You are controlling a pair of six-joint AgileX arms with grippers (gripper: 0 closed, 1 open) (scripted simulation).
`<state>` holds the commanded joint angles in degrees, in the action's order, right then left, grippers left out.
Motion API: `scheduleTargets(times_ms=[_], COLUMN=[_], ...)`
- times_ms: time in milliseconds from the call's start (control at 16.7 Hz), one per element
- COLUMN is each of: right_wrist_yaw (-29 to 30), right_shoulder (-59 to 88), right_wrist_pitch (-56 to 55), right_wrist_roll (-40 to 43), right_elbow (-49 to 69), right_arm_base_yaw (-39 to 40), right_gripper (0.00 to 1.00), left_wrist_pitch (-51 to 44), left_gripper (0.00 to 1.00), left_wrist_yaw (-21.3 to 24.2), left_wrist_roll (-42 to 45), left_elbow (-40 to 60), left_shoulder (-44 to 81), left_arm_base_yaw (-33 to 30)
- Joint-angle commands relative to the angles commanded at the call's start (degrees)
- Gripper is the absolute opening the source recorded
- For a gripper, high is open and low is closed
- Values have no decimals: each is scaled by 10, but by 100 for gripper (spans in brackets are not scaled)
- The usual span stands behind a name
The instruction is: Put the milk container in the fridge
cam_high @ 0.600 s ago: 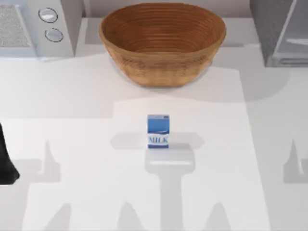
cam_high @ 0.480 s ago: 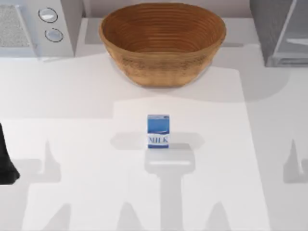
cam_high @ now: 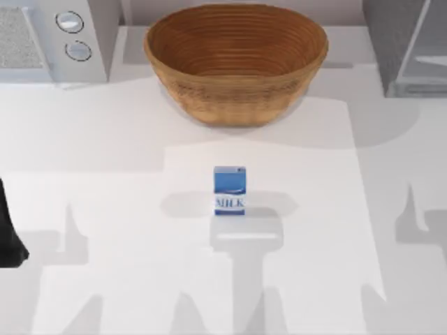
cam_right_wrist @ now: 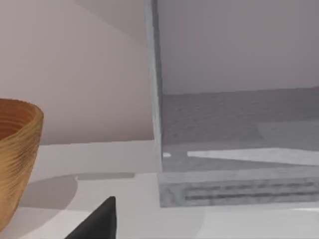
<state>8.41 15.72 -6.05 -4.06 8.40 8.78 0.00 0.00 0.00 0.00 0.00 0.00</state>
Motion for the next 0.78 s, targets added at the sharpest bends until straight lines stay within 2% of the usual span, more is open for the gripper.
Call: scheduleTargets(times_ms=[780], right_wrist_yaw=[205], right_shoulder=[389], right_wrist_pitch=[-165], right_wrist_roll=[-77], right_elbow=[174], right_arm_base_yaw=[202], right_gripper=[100], left_wrist_pitch=[0], left_gripper=[100], left_wrist_yaw=[0], left_wrist_roll=[0], left_elbow=[0], left_shoulder=[0], left_arm_base_yaw=[0])
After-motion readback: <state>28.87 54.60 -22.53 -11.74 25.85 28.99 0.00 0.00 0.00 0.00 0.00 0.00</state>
